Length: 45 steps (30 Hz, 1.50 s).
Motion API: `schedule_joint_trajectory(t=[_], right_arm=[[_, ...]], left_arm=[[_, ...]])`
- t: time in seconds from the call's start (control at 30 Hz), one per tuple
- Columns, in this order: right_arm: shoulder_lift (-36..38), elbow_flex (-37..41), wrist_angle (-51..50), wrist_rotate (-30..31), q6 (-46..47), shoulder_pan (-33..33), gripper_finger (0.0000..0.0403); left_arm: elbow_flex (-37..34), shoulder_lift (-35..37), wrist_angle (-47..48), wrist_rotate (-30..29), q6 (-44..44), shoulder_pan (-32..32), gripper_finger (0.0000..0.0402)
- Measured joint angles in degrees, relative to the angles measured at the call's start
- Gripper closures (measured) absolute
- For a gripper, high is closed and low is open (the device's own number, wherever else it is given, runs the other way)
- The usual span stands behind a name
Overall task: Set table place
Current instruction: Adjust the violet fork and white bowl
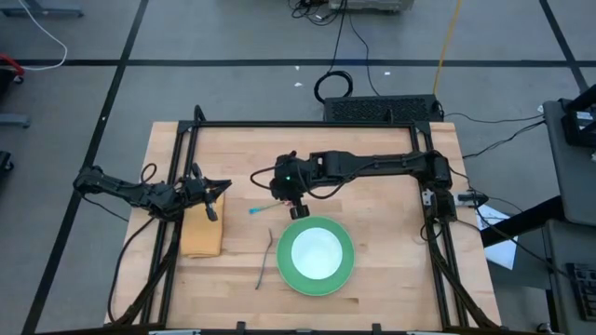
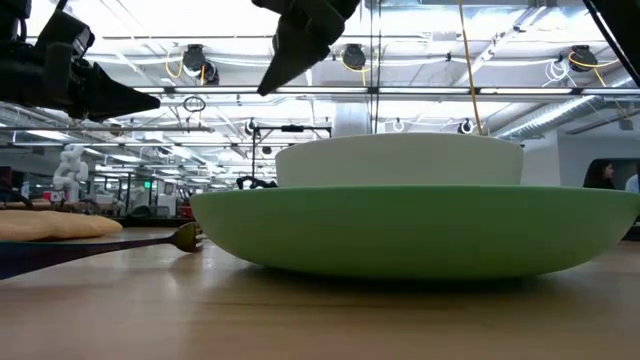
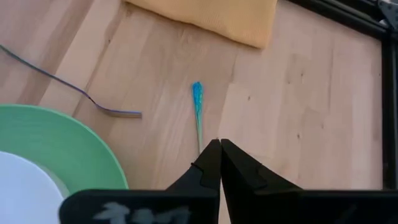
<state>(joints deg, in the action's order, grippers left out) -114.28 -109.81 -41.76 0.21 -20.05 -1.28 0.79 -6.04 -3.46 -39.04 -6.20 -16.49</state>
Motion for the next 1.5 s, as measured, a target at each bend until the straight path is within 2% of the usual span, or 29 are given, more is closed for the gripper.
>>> schedule_joint_trajectory(t=[1.0, 1.1, 1.2, 1.5], right_arm=[[3.7, 0.7, -0.1, -0.2, 1.0, 0.5, 0.0403], [8.3, 1.5, -1.4, -0.2, 2.7, 0.7, 0.0403], [14.8, 7.1, 2.1, -0.2, 3.5, 1.2, 0.0403], [41.1, 36.2, 20.8, 0.0, 8.9, 1.4, 0.0403]], left_arm=[[0.0, 0.0, 0.0, 0.1, 0.0, 0.0, 0.0366], [0.0, 0.0, 0.0, 0.1, 0.0, 0.0, 0.0366], [0.0, -0.2, 0.0, 0.1, 0.0, 0.0, 0.0366], [-0.1, -1.2, 0.0, 0.1, -0.1, 0.0, 0.0366]])
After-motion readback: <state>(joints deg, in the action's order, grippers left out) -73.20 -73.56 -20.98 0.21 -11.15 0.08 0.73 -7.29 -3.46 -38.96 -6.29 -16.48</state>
